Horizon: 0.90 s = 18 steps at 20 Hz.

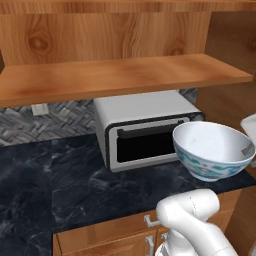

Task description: Pick up the bowls from the cabinet and place each bowl in front of a stool on the dining counter.

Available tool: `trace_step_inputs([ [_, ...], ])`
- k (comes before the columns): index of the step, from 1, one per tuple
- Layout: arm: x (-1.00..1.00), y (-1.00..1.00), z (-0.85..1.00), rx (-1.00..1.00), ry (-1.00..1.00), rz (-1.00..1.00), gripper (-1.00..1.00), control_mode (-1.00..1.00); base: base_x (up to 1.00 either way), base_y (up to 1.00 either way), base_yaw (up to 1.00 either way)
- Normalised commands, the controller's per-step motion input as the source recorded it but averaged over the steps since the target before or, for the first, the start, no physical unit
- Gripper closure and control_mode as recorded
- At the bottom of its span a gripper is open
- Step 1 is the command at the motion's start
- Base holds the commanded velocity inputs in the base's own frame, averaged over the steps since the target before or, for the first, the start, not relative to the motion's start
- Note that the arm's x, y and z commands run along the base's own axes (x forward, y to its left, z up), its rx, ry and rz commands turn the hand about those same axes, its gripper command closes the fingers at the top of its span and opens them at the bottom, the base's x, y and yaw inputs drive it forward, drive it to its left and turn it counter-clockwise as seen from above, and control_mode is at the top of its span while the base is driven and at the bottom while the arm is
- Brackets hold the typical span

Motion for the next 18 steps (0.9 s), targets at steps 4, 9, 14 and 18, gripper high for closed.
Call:
trace_step_inputs([
  [4, 0.00, 0.00, 0.00, 0.00, 0.00, 0.00, 1.00, 1.00, -0.60, -0.12, -0.07],
  [9, 0.00, 0.00, 0.00, 0.00, 0.00, 0.00, 1.00, 1.00, -0.69, -0.06, -0.05],
  [14, 0.00, 0.00, 0.00, 0.00, 0.00, 0.00, 1.00, 1.00, -0.50, -0.03, -0.07],
  [18, 0.00, 0.00, 0.00, 0.00, 0.00, 0.00, 1.00, 1.00, -0.40, -0.19, -0.16],
])
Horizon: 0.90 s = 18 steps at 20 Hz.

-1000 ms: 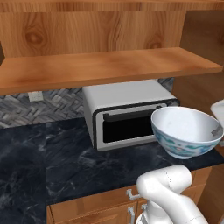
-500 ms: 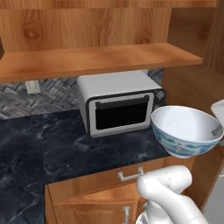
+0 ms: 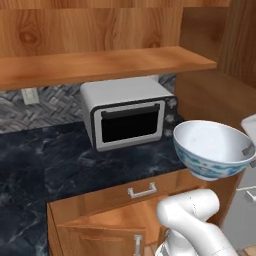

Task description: Pick up the bowls from the cabinet and place each bowl in front of a stool on the dining counter.

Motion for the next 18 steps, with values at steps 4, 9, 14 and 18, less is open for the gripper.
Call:
trace_step_inputs([
  [4, 0.00, 0.00, 0.00, 0.00, 0.00, 0.00, 1.00, 1.00, -0.42, -0.26, -0.17],
  [9, 0.00, 0.00, 0.00, 0.00, 0.00, 0.00, 1.00, 1.00, -0.43, -0.43, -0.23],
  [14, 0.00, 0.00, 0.00, 0.00, 0.00, 0.00, 1.00, 1.00, -0.42, -0.59, -0.28],
  [18, 0.00, 0.00, 0.00, 0.00, 0.00, 0.00, 1.00, 1.00, -0.30, -0.69, -0.33],
])
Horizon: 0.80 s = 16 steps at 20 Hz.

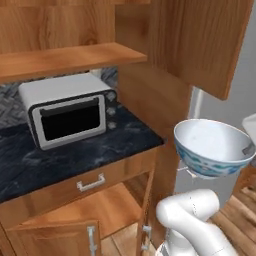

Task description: Pick up the bowls from the cabinet and place each bowl in front of a stool on the dining counter.

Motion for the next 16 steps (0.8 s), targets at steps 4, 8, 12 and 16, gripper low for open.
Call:
trace_step_inputs([
  [4, 0.00, 0.00, 0.00, 0.00, 0.00, 0.00, 1.00, 1.00, 0.00, -0.80, -0.54],
  [8, 0.00, 0.00, 0.00, 0.00, 0.00, 0.00, 1.00, 1.00, 0.01, -0.80, -0.76],
  [12, 0.00, 0.00, 0.00, 0.00, 0.00, 0.00, 1.00, 1.00, 0.02, -0.78, -0.80],
  [16, 0.00, 0.00, 0.00, 0.00, 0.00, 0.00, 1.00, 1.00, 0.02, -0.83, -0.77],
])
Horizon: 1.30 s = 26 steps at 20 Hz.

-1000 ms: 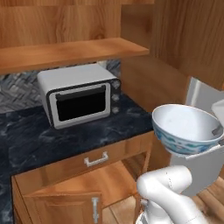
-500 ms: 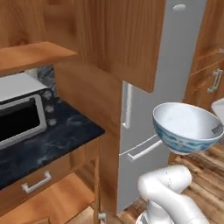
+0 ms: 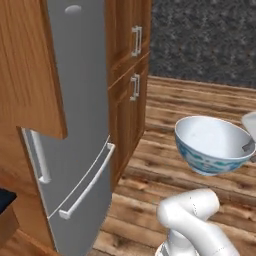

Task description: Pick up the bowls from the cabinet and place each bowl in front of a stool on the dining counter.

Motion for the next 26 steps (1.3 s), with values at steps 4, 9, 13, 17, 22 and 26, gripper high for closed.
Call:
trace_step_inputs([
  [4, 0.00, 0.00, 0.00, 0.00, 0.00, 0.00, 1.00, 1.00, 0.15, -0.82, -0.79],
  [9, 0.00, 0.00, 0.00, 0.00, 0.00, 0.00, 1.00, 1.00, 0.24, -0.68, -0.81],
  [13, 0.00, 0.00, 0.00, 0.00, 0.00, 0.00, 1.00, 1.00, 0.69, -0.07, -0.68],
  [17, 0.00, 0.00, 0.00, 0.00, 0.00, 0.00, 1.00, 1.00, 0.98, 0.16, -0.13],
  [22, 0.00, 0.00, 0.00, 0.00, 0.00, 0.00, 1.00, 1.00, 1.00, 0.12, -0.06],
  [26, 0.00, 0.00, 0.00, 0.00, 0.00, 0.00, 1.00, 1.00, 1.00, 0.08, -0.06],
])
